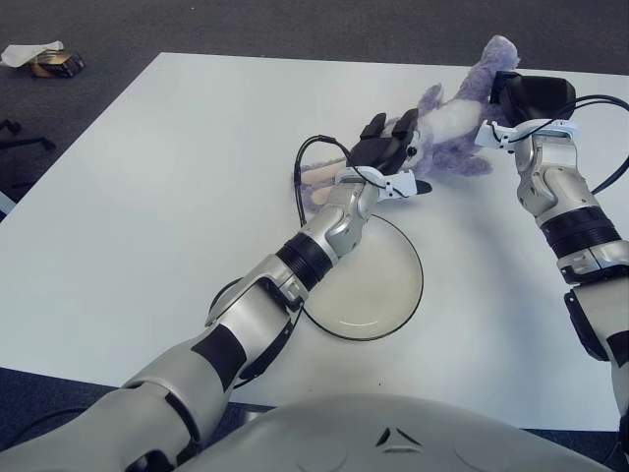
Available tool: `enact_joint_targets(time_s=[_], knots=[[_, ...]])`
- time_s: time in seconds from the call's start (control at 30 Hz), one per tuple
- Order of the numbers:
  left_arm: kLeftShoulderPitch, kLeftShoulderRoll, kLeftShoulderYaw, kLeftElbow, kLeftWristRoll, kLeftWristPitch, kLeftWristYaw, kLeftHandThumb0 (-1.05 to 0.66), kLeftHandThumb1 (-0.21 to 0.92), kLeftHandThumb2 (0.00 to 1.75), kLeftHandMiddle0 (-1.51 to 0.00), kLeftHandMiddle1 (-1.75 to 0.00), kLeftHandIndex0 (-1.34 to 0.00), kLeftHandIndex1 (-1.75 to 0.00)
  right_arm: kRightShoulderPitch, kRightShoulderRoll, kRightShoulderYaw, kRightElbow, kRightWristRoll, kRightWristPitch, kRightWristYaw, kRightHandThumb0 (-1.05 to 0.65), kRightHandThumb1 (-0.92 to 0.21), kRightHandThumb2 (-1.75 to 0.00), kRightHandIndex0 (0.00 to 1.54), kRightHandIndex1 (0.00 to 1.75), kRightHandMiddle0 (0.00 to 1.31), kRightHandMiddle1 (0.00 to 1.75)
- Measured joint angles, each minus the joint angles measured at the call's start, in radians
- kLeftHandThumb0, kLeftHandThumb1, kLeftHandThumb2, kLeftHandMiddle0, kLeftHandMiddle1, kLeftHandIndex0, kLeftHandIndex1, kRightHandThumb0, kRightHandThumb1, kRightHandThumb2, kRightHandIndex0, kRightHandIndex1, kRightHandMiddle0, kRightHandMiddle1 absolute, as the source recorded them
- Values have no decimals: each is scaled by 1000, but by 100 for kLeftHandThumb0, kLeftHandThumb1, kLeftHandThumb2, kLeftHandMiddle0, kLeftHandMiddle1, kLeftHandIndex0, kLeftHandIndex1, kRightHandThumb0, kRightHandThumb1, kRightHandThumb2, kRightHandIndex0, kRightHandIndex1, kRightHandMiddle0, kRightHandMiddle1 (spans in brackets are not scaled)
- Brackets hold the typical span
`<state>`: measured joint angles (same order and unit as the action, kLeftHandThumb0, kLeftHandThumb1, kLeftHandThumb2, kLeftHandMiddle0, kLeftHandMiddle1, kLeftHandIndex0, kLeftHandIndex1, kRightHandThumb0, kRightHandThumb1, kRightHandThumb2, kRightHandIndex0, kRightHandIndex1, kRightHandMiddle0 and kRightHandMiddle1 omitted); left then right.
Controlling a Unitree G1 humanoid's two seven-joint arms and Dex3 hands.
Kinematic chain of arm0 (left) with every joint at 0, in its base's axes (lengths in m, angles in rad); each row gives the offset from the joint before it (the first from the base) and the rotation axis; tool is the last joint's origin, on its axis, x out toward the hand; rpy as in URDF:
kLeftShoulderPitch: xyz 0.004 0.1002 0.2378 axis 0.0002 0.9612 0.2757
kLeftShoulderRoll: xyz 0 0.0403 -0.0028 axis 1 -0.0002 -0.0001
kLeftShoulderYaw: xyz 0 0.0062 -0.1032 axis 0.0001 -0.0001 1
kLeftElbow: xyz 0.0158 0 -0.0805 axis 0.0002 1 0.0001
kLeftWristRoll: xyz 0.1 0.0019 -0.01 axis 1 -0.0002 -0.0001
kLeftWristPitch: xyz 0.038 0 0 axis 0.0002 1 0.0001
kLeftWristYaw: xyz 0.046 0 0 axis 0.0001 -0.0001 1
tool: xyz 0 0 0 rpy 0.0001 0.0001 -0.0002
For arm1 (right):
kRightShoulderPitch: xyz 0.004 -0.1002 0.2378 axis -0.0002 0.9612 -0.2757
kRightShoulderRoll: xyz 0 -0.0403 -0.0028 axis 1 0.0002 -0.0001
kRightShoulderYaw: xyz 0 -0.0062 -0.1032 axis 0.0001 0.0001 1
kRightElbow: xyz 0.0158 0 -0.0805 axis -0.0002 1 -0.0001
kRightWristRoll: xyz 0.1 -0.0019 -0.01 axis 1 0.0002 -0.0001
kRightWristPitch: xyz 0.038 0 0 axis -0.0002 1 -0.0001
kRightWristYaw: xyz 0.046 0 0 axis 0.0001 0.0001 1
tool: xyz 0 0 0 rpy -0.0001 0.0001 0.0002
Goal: Put the doll into the plate.
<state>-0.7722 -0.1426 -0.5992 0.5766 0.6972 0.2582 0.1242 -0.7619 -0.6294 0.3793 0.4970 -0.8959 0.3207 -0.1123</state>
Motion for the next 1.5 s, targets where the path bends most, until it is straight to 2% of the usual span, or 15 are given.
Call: enact_joint_targets(time_s=[0.4,0.6,0.77,0.83,0.93,1.17,1.33,1.5], knots=[[-14,-2,-34,69,26,28,53,-105,91,8,0,0,0,0,32,-1,1,-73,-43,75,55,-47,-35,-128,120,175,59,175],[-20,-2,-39,98,26,28,69,-105,91,7,0,0,0,0,52,-1,1,-133,-66,110,101,-46,-37,-125,118,175,57,175],[-27,-2,-41,108,26,28,71,-105,91,6,0,0,0,0,59,0,-1,-166,-66,130,124,-44,-44,-117,115,175,52,175],[-30,-3,-41,113,25,28,71,-105,91,6,0,0,0,0,64,1,-2,-179,-66,138,134,-42,-50,-109,111,175,47,175],[-32,-3,-41,119,22,29,72,-105,90,6,0,0,0,0,68,3,-2,-191,-66,148,147,-40,-58,-99,104,175,41,175],[-34,-4,-38,135,15,14,105,-105,89,5,0,0,0,0,85,11,-4,-241,-72,186,193,-38,-68,-86,87,175,34,175],[-35,-4,-30,152,4,-20,145,-101,89,4,0,0,0,0,107,16,-4,-303,-99,220,235,-40,-61,-95,94,175,39,175],[-35,-4,-23,184,-20,-78,211,-97,86,2,0,0,0,0,117,16,-9,-324,-103,205,247,-42,-53,-106,106,175,45,175]])
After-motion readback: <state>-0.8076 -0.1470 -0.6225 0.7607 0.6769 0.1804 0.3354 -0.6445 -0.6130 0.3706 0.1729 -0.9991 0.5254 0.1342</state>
